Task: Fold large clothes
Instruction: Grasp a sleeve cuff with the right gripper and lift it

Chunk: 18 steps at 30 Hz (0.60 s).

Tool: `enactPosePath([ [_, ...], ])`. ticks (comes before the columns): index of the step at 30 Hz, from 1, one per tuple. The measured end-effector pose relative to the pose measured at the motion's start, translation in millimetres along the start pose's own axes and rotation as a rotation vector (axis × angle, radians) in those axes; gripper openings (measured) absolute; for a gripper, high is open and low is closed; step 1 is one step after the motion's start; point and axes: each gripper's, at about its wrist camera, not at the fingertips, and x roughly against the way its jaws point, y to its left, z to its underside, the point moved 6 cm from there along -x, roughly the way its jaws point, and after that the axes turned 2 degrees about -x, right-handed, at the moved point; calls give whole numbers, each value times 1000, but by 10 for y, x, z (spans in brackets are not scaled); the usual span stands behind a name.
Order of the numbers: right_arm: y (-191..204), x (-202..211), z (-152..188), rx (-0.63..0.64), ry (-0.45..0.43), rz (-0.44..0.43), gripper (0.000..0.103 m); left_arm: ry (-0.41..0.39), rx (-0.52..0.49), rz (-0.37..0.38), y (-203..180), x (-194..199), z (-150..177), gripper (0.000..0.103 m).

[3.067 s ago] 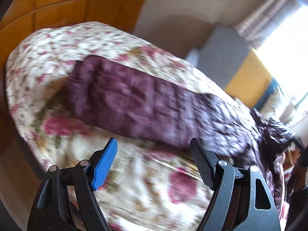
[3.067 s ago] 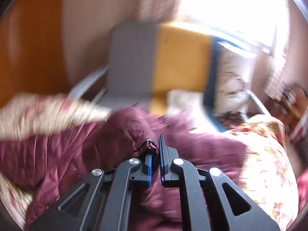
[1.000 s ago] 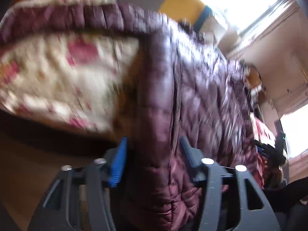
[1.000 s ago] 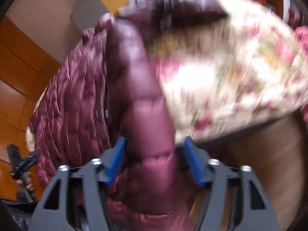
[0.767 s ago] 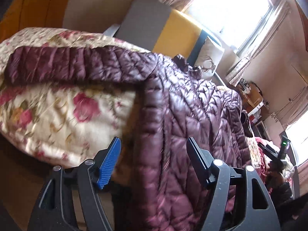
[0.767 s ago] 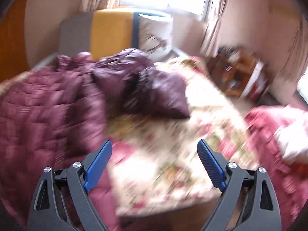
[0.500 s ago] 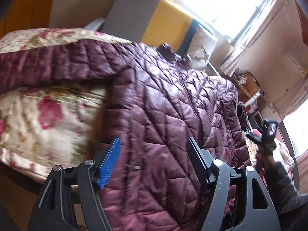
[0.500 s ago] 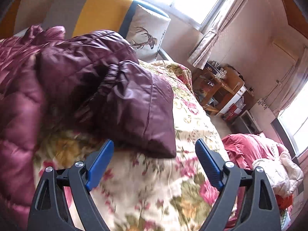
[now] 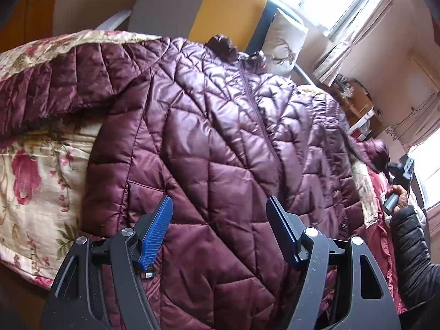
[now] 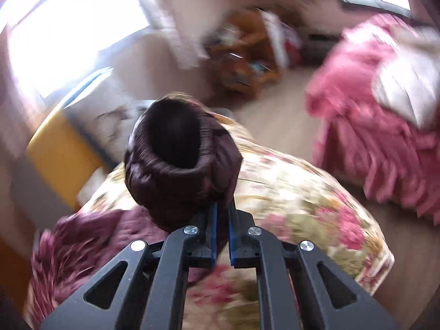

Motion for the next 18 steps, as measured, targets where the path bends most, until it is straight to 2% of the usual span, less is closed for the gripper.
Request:
enactPosePath([
  [2,-410,-264,41,-104,78,71,5,20,3,13,-8,-65,23,69],
  [4,-545,-368,153,-85,108,124,5,27,-3,5,-11,-101,32,69],
  [8,-544,-376,294,-77,116,108,5,-1,-35,15,-70,-55,-22,69],
  [10,-560,-272,299,-100,126,73,5,-31,-56,14,-94,4,-101,71],
  [11,-541,-198,257,-116,115,49,6,-46,-60,8,-84,28,-140,76],
  [13,-473,-104,211,-111,95,-5,6,-73,-49,-21,-53,59,-201,77],
  [16,-70,222,114,-50,53,-125,6,-94,-15,-64,41,68,-275,77],
  [18,341,458,59,1,33,-239,6,-106,-8,-96,66,62,-294,77],
])
